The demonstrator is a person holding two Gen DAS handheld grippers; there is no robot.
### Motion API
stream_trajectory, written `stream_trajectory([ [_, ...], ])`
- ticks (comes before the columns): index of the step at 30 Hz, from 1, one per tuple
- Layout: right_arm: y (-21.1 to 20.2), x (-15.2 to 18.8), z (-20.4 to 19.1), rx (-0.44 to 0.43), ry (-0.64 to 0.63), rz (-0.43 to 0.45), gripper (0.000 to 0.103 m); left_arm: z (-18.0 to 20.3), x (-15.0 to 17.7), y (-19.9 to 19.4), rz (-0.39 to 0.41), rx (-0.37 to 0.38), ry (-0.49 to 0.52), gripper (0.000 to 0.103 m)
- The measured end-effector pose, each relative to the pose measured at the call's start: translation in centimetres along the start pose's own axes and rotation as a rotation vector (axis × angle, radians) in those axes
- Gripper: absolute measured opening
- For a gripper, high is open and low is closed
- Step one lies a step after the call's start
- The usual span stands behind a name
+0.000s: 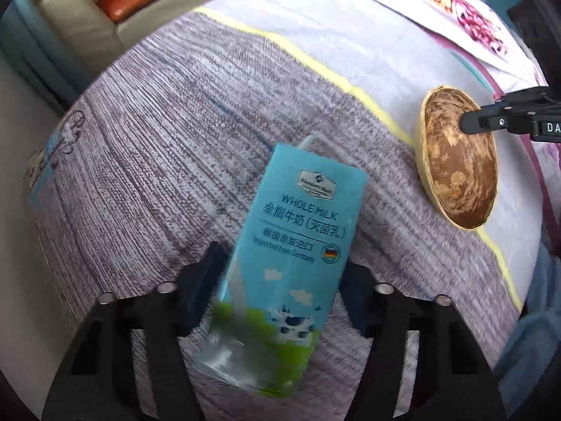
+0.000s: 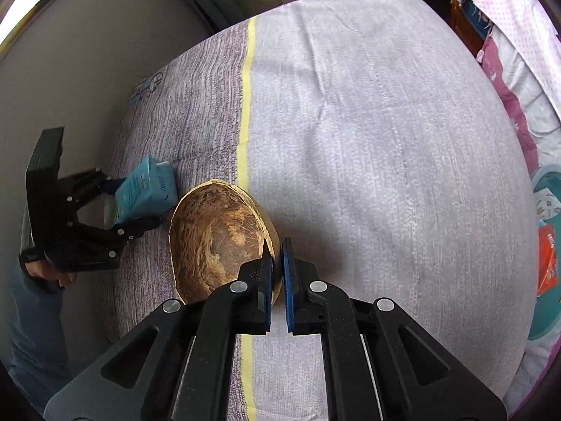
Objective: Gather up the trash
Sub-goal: 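Grasp the blue milk carton with the left gripper while the right grasps the basket rim, then carry milk carton and basket over the wastebasket and open both grippers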
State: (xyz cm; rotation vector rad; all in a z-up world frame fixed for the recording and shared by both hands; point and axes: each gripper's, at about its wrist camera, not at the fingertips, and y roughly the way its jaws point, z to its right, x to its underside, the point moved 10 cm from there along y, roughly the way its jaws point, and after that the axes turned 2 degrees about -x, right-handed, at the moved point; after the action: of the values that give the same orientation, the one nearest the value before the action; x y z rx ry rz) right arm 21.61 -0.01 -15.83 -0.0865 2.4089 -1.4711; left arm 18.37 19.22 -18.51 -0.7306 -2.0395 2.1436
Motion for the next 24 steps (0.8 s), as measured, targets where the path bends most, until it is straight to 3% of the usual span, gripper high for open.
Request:
stream_trajectory([
  [3, -0.2, 0.0, 0.8, 0.008, 0.008, 0.011, 0.006, 1.1, 0.1, -0.3, 0.036, 0.026, -0.097, 0.054],
  [6, -1.2, 0.4, 1.8, 0.011, 0.012, 0.02, 0.006, 1.3, 0.7, -0.5, 0.056, 0.001, -0.237, 0.053],
  [10, -1.5, -0.1, 2.3, 0.029, 0.011, 0.058, 0.006, 2.1, 1.3, -1.1, 0.068, 0.044, -0.394, 0.053],
  [18, -3.5, 0.2, 3.3, 0.038, 0.013, 0.122, 0.006, 4.6, 1.9, -2.5, 0.096, -0.015, -0.476, 0.053],
  [24, -5.8, 1.4, 5.5, 0.027, 0.053, 0.156, 0.006, 7.3, 0.3, -3.6, 0.118, -0.027, -0.467, 0.053],
])
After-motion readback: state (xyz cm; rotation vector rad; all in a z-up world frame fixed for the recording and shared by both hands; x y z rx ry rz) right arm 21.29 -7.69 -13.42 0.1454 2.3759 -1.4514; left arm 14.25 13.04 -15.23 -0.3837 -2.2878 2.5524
